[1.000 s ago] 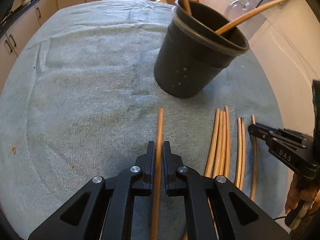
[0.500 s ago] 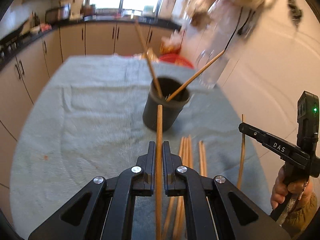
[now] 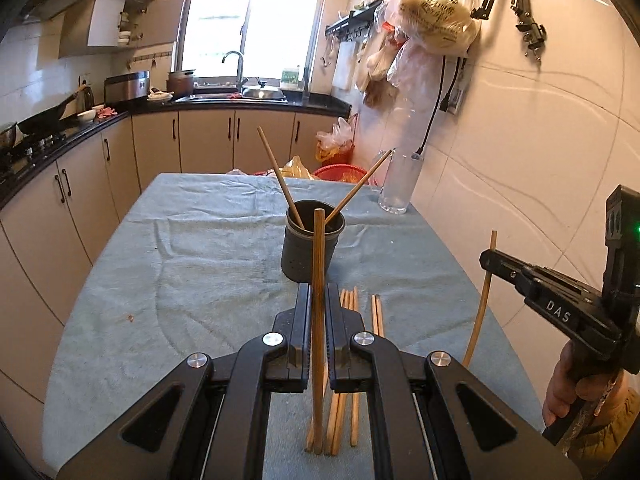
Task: Organize utensils
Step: 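Carry the chopstick in the left tool over the cup while the right tool carries its chopstick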
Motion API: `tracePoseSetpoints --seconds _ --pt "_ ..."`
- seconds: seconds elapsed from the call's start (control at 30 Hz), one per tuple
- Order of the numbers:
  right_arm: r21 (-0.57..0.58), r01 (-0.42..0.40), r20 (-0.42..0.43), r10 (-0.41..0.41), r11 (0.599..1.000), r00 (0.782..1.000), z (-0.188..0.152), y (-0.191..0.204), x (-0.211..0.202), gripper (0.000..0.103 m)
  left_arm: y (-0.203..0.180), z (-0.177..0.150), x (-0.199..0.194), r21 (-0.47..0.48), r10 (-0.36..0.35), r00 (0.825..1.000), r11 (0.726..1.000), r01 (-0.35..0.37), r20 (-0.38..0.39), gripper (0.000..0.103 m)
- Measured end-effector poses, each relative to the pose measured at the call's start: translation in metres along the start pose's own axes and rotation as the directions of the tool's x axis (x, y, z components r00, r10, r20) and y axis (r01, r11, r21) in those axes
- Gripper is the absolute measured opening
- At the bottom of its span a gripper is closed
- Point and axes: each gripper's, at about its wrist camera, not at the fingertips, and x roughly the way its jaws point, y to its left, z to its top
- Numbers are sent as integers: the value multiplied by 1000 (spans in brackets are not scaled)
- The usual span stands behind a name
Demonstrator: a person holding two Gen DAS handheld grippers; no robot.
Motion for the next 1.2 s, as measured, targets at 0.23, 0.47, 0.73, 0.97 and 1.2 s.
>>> tracePoseSetpoints --seconds 0.23,0.47,0.73,0.97,1.2 --pt "-30 56 -17 -57 998 998 -2 7 -4 6 3 -7 -14 -7 17 1000 1000 -17 16 6" --pt "-42 102 -32 -104 994 994 -2 7 -2 6 11 -6 -23 -26 11 1000 1000 -10 24 6" --pt "-42 108 -34 -110 993 993 1 7 -1 6 13 1 -25 -28 0 1000 1000 0 30 6" --pt "-14 57 -18 -57 998 998 5 1 -6 6 18 6 -17 -57 -13 1000 998 13 11 5" --pt "28 -17 43 15 999 999 24 -4 -20 6 14 26 -30 -37 -21 998 999 24 61 5"
